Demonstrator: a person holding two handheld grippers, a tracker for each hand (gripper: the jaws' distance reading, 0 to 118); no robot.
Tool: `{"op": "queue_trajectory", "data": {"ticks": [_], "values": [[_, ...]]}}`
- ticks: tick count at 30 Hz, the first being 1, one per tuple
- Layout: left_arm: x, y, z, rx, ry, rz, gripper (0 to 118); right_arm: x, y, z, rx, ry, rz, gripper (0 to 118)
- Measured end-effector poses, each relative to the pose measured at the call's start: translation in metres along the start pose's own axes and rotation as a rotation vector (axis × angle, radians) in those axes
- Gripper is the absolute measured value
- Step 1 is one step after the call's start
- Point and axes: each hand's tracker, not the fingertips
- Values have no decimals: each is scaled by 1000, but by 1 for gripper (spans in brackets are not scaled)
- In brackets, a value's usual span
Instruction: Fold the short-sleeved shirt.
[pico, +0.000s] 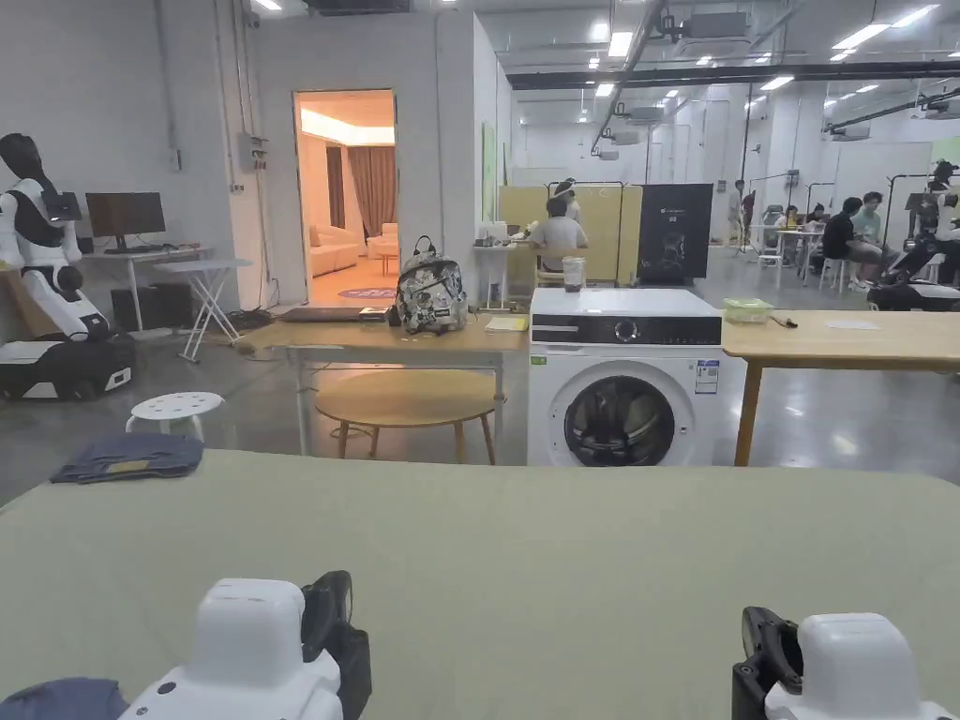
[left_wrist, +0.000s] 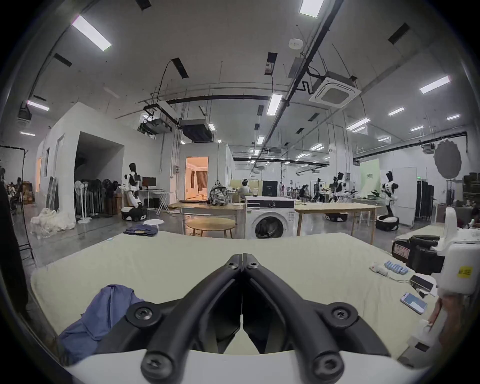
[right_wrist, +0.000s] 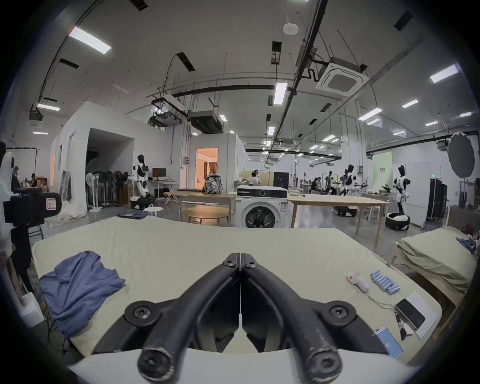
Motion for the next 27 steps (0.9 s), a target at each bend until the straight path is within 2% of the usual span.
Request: {"op": "queue_trajectory", "data": {"ticks": [7, 11, 14, 21, 23, 27], "values": [[2, 0, 1, 7, -7, -13, 0, -1, -3, -2, -9, 10, -10, 0], [3, -1, 1, 7, -2, -21, 0, 3, -3, 2, 33, 37, -83, 0], [3, -1, 2, 9, 4, -25, 0, 6, 0, 4, 55, 22, -99, 0], [2, 1, 7, 36, 9, -14, 0, 8, 4, 7, 44, -2, -59, 0], [2, 2, 7, 36, 10, -10, 0, 4, 2, 7, 43, -42, -13, 0], [3, 1, 8, 31, 13, -23, 0, -1, -2, 9, 40, -35, 21, 0]]}}
